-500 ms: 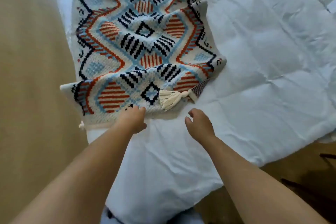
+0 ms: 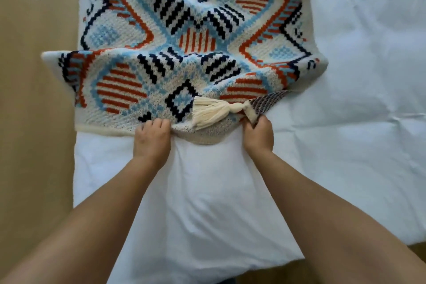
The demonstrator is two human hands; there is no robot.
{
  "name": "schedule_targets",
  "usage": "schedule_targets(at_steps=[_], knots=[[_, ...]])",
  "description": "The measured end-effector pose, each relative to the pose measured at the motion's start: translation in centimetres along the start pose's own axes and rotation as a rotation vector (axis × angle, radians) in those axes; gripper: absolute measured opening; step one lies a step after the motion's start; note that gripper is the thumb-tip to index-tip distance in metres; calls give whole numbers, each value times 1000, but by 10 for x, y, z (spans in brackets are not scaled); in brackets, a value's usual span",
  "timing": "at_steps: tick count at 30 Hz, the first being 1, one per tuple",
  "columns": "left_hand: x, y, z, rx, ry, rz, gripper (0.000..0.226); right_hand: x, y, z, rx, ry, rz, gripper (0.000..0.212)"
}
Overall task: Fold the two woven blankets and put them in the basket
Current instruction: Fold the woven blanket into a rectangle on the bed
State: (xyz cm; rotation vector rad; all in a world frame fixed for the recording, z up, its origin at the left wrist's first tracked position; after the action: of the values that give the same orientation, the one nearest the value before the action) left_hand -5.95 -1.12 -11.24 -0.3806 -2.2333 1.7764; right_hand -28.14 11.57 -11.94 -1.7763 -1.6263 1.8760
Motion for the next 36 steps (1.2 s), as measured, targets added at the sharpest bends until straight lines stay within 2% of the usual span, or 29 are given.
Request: schedule_targets(at_steps=[4, 9, 15, 21, 26, 30, 33, 36], knots=[[5, -13, -19, 38, -3, -119, 14, -6, -6, -4, 29, -59, -1, 19], [35, -25, -57, -77, 154, -48, 34, 25, -40, -36, -18, -128, -118, 19], [98, -36, -91, -167, 209, -44, 24, 85, -143, -53, 127, -60, -201, 34], [171, -12, -151, -332, 362, -42, 25, 146, -276, -57, 341, 42, -287, 24], [231, 2, -198, -367, 440, -103, 21, 195, -348, -57, 432, 179, -373, 25], [258, 17, -207, -388, 446, -63, 8, 233, -344, -52, 367, 301, -403, 24], [254, 38, -202, -488, 415, 34, 36, 243, -315, -40, 265, 366, -382, 26], [250, 48, -198, -532, 399, 78, 41, 242, -288, -30, 206, 442, -339, 33]])
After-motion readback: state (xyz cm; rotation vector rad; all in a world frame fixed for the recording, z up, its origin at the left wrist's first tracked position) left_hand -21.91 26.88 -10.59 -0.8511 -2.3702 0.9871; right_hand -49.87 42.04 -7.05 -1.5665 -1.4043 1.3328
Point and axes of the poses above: each hand's wrist, its own z-axis towards the middle knuckle, its own y-axis out of the palm, x = y × z, the point moved 7 cm from there along z, towards the middle knuckle, and after that the axes turned 13 degrees about -y, right-handed, at the moved point
